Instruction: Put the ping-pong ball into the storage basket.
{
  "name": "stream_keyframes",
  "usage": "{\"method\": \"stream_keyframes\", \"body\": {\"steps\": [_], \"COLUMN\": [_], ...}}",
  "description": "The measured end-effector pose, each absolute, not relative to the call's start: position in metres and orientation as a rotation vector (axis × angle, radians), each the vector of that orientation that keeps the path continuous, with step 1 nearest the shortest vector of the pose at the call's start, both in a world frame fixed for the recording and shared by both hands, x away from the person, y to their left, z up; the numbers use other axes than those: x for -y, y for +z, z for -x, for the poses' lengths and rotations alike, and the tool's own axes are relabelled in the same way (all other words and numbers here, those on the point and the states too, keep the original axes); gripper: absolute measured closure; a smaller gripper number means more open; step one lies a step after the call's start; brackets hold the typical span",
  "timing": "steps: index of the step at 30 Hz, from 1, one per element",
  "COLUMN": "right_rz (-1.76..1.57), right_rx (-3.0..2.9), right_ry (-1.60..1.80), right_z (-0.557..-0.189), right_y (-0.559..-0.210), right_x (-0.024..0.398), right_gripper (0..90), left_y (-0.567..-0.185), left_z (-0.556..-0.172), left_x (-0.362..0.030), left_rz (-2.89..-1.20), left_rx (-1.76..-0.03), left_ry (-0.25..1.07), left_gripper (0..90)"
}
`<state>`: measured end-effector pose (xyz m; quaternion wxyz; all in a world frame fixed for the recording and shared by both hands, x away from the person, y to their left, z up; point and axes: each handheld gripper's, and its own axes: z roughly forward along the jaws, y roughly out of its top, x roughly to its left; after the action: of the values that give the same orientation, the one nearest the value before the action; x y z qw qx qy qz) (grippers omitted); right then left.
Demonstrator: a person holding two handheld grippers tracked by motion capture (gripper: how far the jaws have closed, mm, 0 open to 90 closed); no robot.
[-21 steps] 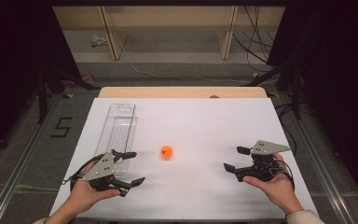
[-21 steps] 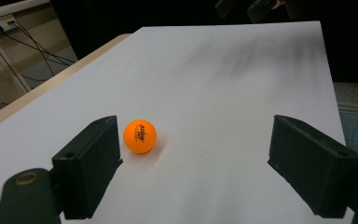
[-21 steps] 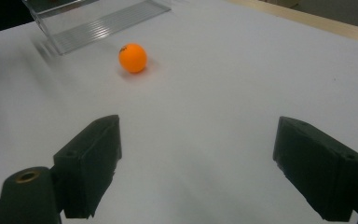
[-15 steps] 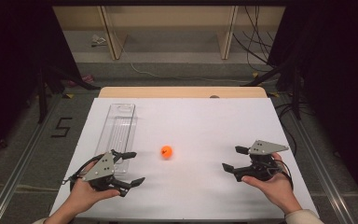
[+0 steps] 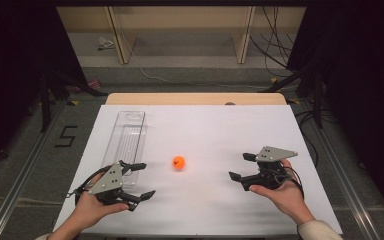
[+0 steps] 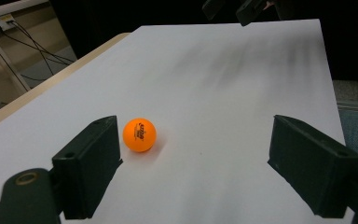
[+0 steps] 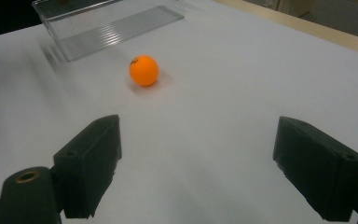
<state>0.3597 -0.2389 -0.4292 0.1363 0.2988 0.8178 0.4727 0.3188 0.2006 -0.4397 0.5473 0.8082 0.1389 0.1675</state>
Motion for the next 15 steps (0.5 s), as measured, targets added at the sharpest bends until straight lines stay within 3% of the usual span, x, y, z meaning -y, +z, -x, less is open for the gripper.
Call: {"method": "stream_keyframes", "body": {"steps": [15], "right_rz": [-0.836], "right_rx": [-2.389], "right_ry": [1.365], "right_z": [-0.373], "right_y": [-0.430], "right_x": [0.220], "right_gripper": [16.2], "left_y": [-0.439], "left_z": [-0.318], "left_x": [-0.201], "left_rz": [-1.913], "left_rx": [-0.326], "left_ry": [0.397], "left_gripper": [16.2]}}
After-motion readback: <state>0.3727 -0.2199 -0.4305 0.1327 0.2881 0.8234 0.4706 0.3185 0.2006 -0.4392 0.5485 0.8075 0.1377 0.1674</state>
